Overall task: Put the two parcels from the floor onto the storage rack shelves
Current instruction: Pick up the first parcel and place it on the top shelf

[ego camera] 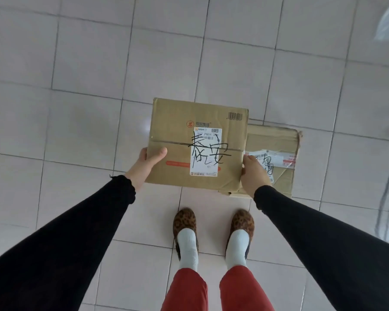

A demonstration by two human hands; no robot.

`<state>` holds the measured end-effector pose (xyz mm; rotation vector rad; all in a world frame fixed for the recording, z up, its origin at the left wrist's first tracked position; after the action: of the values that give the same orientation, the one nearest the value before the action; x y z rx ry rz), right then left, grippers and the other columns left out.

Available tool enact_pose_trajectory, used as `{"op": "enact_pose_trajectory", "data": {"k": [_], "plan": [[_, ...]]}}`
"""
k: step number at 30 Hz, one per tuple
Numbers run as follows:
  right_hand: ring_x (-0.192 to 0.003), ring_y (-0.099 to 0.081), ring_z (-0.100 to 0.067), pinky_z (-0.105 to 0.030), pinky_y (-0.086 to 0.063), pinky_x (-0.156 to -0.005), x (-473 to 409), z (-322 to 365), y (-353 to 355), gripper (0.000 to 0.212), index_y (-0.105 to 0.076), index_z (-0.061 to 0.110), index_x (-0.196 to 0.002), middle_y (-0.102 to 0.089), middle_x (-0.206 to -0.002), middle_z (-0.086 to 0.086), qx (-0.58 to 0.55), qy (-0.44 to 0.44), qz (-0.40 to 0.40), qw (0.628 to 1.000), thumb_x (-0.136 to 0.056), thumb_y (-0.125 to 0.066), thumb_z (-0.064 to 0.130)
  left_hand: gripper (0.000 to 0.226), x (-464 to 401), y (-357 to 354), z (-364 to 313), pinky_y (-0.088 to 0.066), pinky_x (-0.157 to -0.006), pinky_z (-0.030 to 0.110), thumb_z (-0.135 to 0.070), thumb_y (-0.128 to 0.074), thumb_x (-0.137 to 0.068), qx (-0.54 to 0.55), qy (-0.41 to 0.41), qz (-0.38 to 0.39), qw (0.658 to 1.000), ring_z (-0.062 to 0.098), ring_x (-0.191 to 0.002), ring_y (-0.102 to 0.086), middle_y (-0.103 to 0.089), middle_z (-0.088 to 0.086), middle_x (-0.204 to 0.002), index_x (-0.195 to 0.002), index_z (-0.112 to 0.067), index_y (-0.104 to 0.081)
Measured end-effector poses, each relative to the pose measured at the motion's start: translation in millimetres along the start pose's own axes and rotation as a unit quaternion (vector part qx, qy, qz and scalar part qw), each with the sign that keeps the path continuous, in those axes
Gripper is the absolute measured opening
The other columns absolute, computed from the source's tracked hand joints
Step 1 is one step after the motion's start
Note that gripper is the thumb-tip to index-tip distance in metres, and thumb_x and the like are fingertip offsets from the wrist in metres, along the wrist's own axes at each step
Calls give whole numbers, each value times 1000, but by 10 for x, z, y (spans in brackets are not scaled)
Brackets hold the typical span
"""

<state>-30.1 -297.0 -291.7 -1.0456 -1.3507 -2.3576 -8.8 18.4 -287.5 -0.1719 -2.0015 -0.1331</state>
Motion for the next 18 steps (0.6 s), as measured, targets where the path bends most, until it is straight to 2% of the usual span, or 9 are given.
{"op": "enact_pose_trajectory", "data": {"k": [2,4,5,8,10,13,14,16,18], "plan": [[-93,-59,-30,-42,-53,-81,236,202,550,39,-59,18,-124,-58,-113,-5,-35,13,-10,999,-93,-39,4,59,487,-21,-462,-51,-98,39,-67,-63,-87,24,-13,16,1000,13,-120,-62,-62,-6,-135,-133,-35,-45],[-90,-59,-28,-44,-54,-80,493,440,1178,42,-58,20,-127,-59,-110,-2,-74,28,-25,997,-94,-38,4,40,1078,-10,-1012,-50,-85,29,-65,-55,-94,24,-28,27,999,4,-110,-63,-62,-15,-128,-126,-42,-47],[-88,-60,-26,-44,-55,-78,613,566,1520,42,-58,21,-126,-60,-108,-2,-92,39,-37,994,-94,-38,2,39,1381,10,-1314,-50,-87,28,-66,-54,-94,27,-44,38,998,4,-110,-65,-64,-16,-128,-126,-44,-49],[-89,-60,-23,-43,-54,-83,1048,1071,2645,37,-57,15,-125,-65,-110,-8,-133,75,-72,986,-95,-40,2,66,2307,99,-2244,-44,-113,41,-72,-64,-85,34,-104,81,991,9,-129,-62,-61,-11,-145,-142,-42,-48],[-98,-64,-25,-41,-54,-88,1469,1502,3454,37,-57,16,-127,-67,-112,-5,-176,110,-94,974,-96,-42,3,75,2949,149,-2892,-46,-112,44,-67,-71,-83,40,-153,83,984,15,-136,-57,-57,-6,-150,-146,-37,-45],[-89,-62,-20,-18,-46,-70,2152,2080,4594,40,-59,17,-129,-68,-102,2,-162,177,-160,957,-96,-43,2,75,3935,153,-3797,-53,-105,49,-59,-75,-82,69,-219,85,970,22,-134,-59,-60,2,-149,-147,-31,-50],[-88,-61,-18,-15,-42,-66,2354,2221,4938,39,-60,16,-129,-67,-101,4,-156,195,-182,951,-96,-42,3,71,4255,150,-4064,-52,-106,51,-57,-74,-83,69,-242,93,963,23,-133,-60,-63,2,-147,-146,-31,-53],[-93,-61,-15,-17,-45,-73,2785,2499,5574,37,-61,18,-128,-67,-103,7,-180,225,-213,934,-97,-43,6,70,4872,150,-4570,-49,-108,54,-58,-77,-80,68,-291,112,948,25,-133,-60,-68,1,-142,-142,-32,-59],[-98,-65,-14,-29,-52,-85,3134,2725,6122,36,-66,25,-119,-71,-103,12,-230,261,-234,908,-94,-45,7,72,5436,156,-5010,-47,-110,57,-59,-77,-78,68,-329,129,933,28,-135,-58,-67,3,-143,-142,-31,-61]]}}
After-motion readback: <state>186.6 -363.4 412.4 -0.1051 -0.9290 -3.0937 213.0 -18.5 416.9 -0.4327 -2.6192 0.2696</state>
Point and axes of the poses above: each hand's wrist, its own x-axis away from the middle knuckle, its own y-axis out of the back of the hand, z = x × y, the point moved 5 cm from there along -x, towards the middle knuckle
